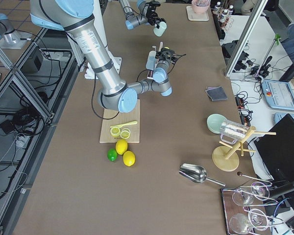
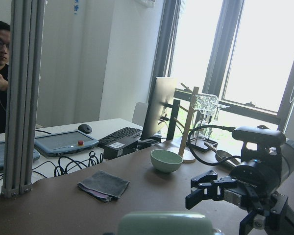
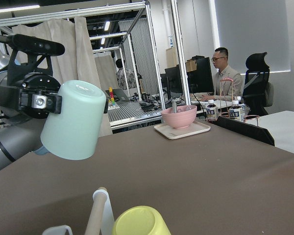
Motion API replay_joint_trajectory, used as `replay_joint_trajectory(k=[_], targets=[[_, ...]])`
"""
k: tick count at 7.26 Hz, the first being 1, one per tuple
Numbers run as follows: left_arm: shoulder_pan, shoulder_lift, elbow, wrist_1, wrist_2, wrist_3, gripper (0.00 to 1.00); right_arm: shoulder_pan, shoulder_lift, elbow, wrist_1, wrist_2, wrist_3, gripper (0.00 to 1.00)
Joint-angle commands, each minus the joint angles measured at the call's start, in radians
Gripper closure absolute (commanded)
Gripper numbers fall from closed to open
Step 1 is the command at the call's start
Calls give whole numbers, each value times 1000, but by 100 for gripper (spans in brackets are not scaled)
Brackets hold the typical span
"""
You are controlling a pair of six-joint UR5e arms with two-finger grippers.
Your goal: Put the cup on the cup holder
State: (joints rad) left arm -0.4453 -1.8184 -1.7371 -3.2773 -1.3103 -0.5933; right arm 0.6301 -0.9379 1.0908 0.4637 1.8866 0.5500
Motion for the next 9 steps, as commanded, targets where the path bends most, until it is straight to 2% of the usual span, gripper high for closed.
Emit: replay_joint_trajectory(k=[1, 3, 4, 7, 9], targets=[[80, -33, -1, -4, 141, 118, 100, 14, -10, 0, 0, 46, 10, 0], [245, -39, 7, -1, 303, 185, 100, 106, 16, 9, -129, 144, 11, 0], [252, -50, 8, -1, 318, 226, 100, 150, 43, 17, -205, 199, 11, 0], [247, -79, 51, 2, 319, 230, 100, 310, 108, 41, -481, 450, 10, 0], [225, -88, 70, 2, 319, 237, 100, 362, 100, 44, -584, 486, 7, 0]])
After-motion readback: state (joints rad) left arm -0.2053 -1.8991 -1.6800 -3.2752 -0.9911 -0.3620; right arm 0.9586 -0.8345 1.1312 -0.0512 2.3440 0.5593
